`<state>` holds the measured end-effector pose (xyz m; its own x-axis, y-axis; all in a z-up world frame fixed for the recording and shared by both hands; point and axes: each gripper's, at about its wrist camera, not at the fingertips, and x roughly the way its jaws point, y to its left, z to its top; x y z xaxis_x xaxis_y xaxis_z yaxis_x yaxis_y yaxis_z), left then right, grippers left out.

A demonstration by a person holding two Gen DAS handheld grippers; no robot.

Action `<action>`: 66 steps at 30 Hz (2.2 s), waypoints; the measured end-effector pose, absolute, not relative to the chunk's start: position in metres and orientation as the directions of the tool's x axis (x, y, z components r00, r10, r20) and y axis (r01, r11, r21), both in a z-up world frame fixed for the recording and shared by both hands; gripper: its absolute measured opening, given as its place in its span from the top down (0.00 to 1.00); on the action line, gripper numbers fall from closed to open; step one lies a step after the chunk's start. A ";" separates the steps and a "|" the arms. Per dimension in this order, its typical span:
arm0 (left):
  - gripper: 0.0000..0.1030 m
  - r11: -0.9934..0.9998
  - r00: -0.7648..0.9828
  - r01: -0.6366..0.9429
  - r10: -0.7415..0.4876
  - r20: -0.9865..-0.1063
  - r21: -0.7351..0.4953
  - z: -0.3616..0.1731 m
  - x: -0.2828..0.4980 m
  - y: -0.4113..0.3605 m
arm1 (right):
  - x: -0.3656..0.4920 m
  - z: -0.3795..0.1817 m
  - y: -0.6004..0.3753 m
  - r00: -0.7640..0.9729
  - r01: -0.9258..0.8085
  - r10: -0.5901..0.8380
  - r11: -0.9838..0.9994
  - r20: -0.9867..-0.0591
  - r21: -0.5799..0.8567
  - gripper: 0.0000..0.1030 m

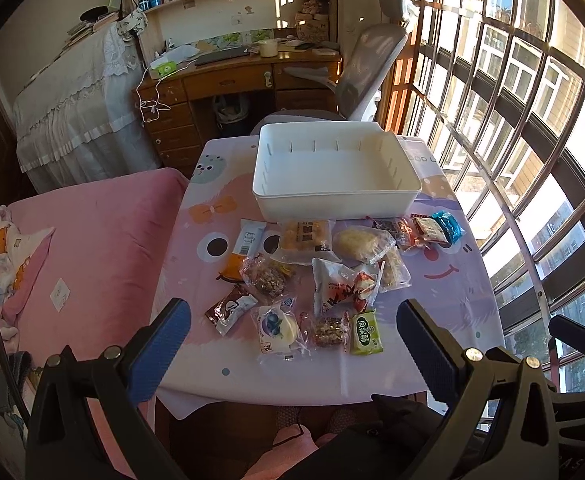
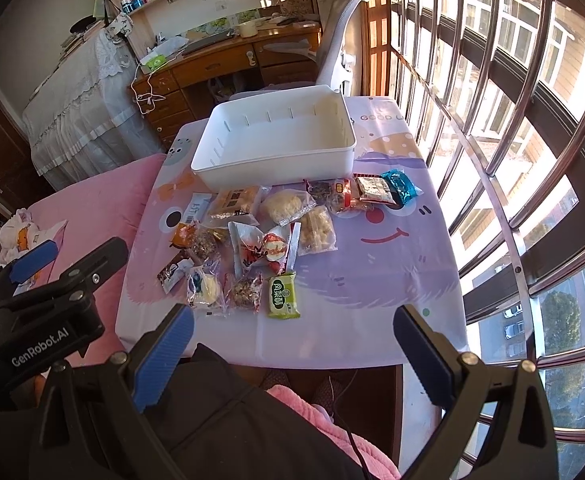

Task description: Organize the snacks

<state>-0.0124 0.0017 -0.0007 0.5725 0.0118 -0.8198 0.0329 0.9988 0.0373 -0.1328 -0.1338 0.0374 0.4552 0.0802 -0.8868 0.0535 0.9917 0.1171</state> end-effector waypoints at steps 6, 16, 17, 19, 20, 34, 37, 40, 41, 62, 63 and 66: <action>0.01 1.000 0.564 -0.012 0.025 -0.825 0.022 0.002 -0.020 -0.005 | -0.132 0.037 -0.142 0.455 0.010 0.111 0.991 -0.883 0.130 0.02; 0.01 0.995 0.576 -0.098 0.080 -0.814 0.029 -0.004 -0.031 0.001 | -0.129 0.034 -0.154 0.464 -0.038 0.161 0.986 -0.871 0.161 0.02; 0.01 0.994 0.572 -0.105 0.089 -0.815 0.035 -0.005 -0.031 0.003 | -0.128 0.033 -0.154 0.464 -0.043 0.168 0.985 -0.870 0.168 0.02; 0.01 0.992 0.555 -0.118 0.099 -0.826 0.040 -0.007 -0.029 0.008 | -0.125 0.031 -0.155 0.463 -0.048 0.182 0.982 -0.868 0.180 0.02; 0.01 0.992 0.546 -0.122 0.101 -0.831 0.040 -0.009 -0.028 0.011 | -0.122 0.029 -0.155 0.460 -0.050 0.189 0.981 -0.867 0.187 0.02; 0.01 0.999 0.406 -0.035 0.050 -0.912 0.039 -0.048 -0.006 0.065 | -0.100 -0.004 -0.143 0.435 -0.004 0.162 0.984 -0.886 0.178 0.03; 0.01 1.000 0.364 0.014 0.019 -0.931 0.026 -0.062 0.006 0.071 | -0.099 -0.012 -0.141 0.432 0.031 0.151 0.983 -0.889 0.181 0.03; 0.01 0.998 0.314 0.063 -0.021 -0.949 -0.002 -0.077 0.017 0.077 | -0.098 -0.020 -0.137 0.433 0.068 0.129 0.982 -0.892 0.175 0.03; 0.01 0.997 0.296 0.079 -0.046 -0.954 -0.024 -0.082 0.021 0.079 | -0.099 -0.023 -0.135 0.434 0.081 0.119 0.982 -0.893 0.170 0.03; 0.01 0.931 0.009 0.265 -0.264 -0.964 -0.252 -0.201 0.103 0.085 | -0.109 -0.102 -0.076 0.461 0.250 -0.119 0.968 -0.879 0.000 0.04; 0.01 0.935 0.008 0.262 -0.250 -0.968 -0.239 -0.206 0.105 0.084 | -0.109 -0.106 -0.074 0.461 0.250 -0.134 0.968 -0.877 -0.016 0.04; 0.01 0.941 0.006 0.252 -0.235 -0.972 -0.226 -0.217 0.112 0.081 | -0.109 -0.120 -0.067 0.459 0.242 -0.163 0.969 -0.873 -0.054 0.04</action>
<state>0.1115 0.0811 -0.2174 0.0057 -0.2353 -0.9719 0.2516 0.9410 -0.2263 -0.1086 -0.0674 -0.1204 0.4587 -0.1632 -0.8735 0.2418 0.9688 -0.0540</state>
